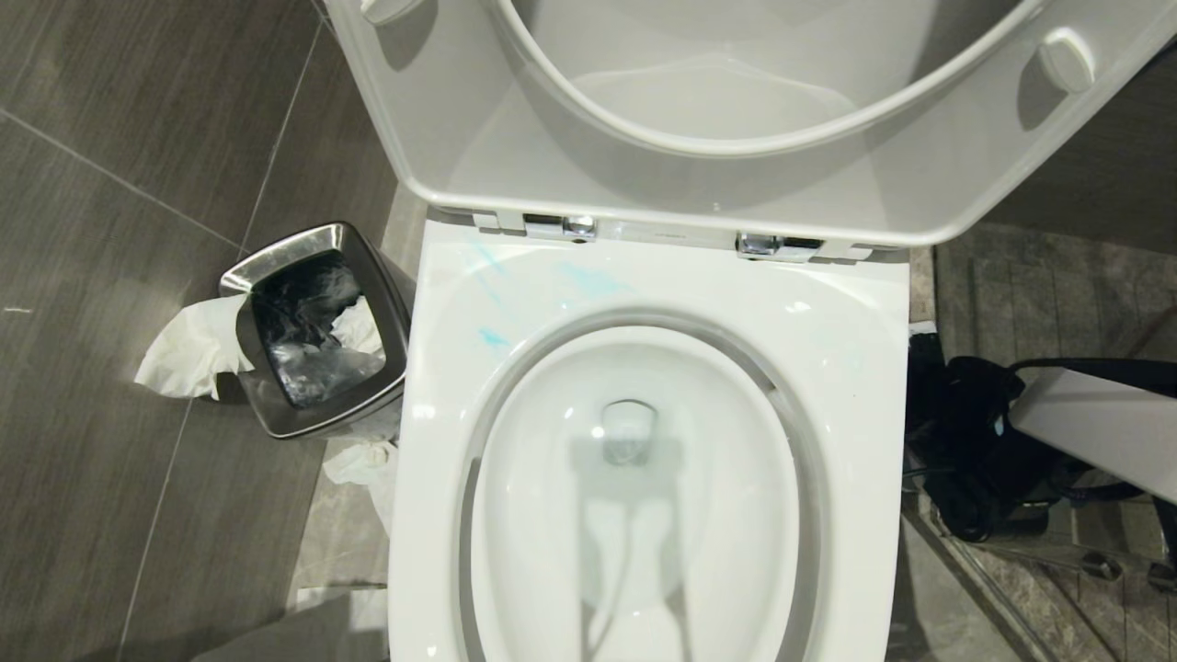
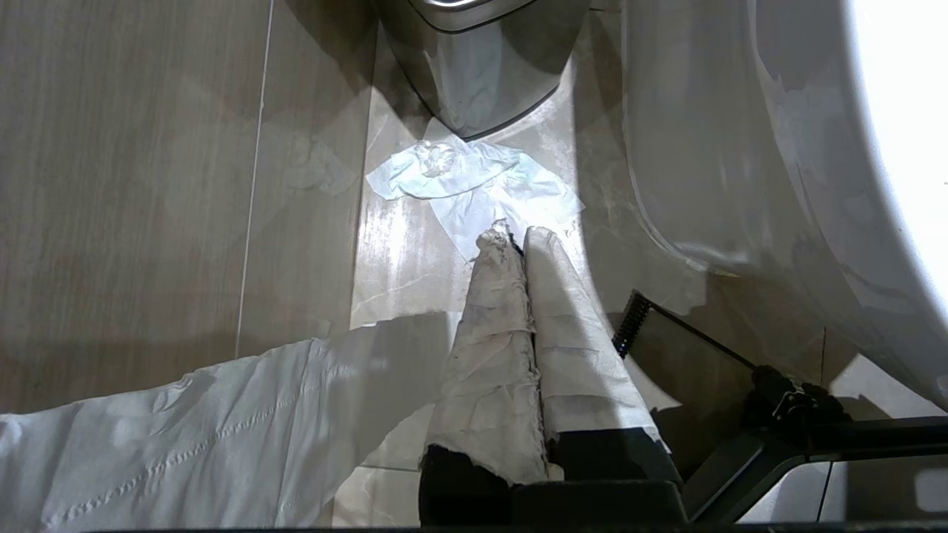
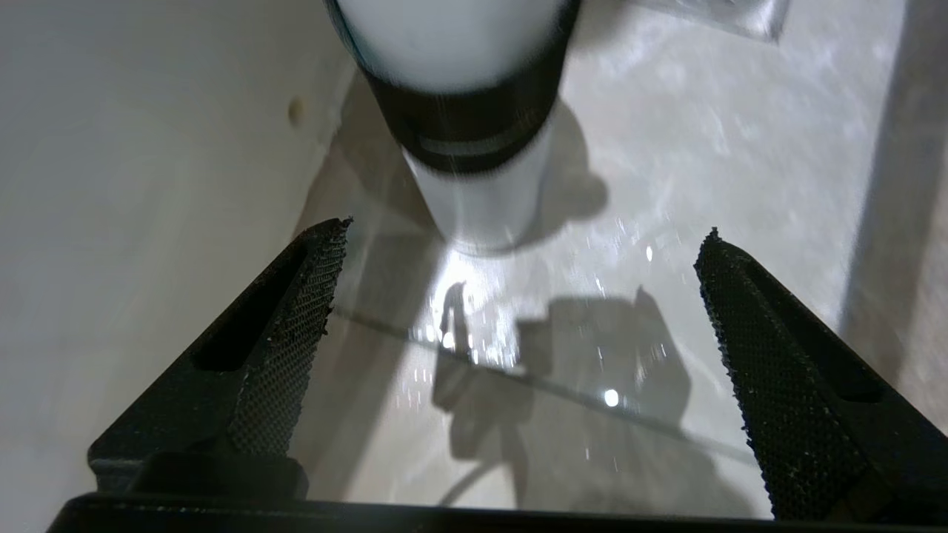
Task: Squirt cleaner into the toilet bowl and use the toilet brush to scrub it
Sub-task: Pour in the cleaning agent
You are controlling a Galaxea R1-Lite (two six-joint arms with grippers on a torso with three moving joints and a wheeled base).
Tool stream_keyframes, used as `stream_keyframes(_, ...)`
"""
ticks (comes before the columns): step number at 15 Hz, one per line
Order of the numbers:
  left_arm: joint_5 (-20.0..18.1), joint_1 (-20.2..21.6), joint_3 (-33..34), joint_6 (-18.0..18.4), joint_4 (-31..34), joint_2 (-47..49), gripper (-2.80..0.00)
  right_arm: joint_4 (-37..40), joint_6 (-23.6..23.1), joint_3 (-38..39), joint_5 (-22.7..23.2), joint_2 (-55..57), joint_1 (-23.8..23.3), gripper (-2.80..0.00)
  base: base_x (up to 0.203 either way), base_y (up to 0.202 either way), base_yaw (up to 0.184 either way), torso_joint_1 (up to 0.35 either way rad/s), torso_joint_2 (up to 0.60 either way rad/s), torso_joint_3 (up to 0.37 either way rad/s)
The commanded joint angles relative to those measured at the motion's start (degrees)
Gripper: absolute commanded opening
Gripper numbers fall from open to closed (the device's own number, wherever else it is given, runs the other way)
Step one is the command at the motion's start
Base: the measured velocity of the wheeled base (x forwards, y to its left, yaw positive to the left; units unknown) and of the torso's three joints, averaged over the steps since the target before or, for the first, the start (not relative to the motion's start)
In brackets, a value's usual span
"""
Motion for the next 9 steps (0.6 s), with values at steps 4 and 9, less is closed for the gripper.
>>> stream_keyframes(4,0.0,0.0,0.1,0.0,-0.1,0.0,-2.80,-0.5,-0.4,-10.4,1.0,5.4,1.7,0.00,0.000,0.000,0.000,0.000,0.00,0.000)
stream_keyframes(9,0.0,0.0,0.1,0.0,0.0,0.0,-2.80,-0.5,-1.2,-17.7,1.2,8.1,2.5,0.00,0.000,0.000,0.000,0.000,0.00,0.000)
